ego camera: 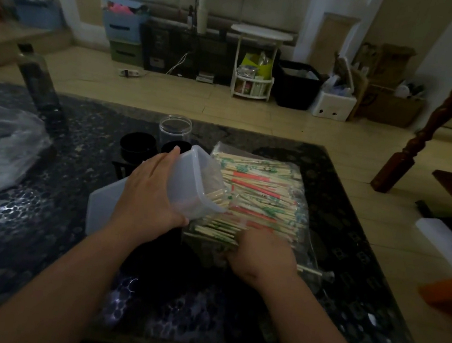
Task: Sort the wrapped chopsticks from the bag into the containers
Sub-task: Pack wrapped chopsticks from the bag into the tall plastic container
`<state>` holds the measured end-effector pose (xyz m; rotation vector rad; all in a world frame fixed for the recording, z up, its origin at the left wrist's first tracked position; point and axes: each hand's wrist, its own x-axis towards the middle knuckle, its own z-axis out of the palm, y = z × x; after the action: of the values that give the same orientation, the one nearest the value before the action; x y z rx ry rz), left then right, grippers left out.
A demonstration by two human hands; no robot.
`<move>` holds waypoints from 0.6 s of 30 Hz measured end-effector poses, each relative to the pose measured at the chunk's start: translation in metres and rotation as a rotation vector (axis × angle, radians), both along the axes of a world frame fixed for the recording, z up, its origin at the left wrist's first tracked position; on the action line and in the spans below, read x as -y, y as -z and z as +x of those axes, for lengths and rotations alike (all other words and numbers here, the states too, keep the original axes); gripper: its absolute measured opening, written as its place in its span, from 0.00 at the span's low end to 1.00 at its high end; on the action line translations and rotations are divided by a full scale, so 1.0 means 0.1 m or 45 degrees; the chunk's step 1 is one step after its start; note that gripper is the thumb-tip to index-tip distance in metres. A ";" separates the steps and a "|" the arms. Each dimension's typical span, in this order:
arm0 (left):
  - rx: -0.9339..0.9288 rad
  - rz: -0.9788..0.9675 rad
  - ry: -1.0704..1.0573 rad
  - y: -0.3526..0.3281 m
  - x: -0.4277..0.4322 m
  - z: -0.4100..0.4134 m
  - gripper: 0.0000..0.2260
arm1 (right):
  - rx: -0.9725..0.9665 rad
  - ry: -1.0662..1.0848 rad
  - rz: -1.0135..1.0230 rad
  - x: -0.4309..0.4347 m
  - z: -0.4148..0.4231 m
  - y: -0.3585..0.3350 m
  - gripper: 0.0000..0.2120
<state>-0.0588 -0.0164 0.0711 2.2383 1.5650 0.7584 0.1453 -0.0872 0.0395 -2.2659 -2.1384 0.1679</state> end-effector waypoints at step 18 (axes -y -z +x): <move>0.138 0.001 -0.008 -0.05 -0.04 -0.05 0.57 | 0.070 -0.045 0.639 0.05 0.16 -0.40 0.16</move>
<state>-0.0641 -0.0121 0.0761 2.1552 1.5215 0.8668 0.1613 -0.0922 0.0798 -1.9594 -1.9591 -0.3908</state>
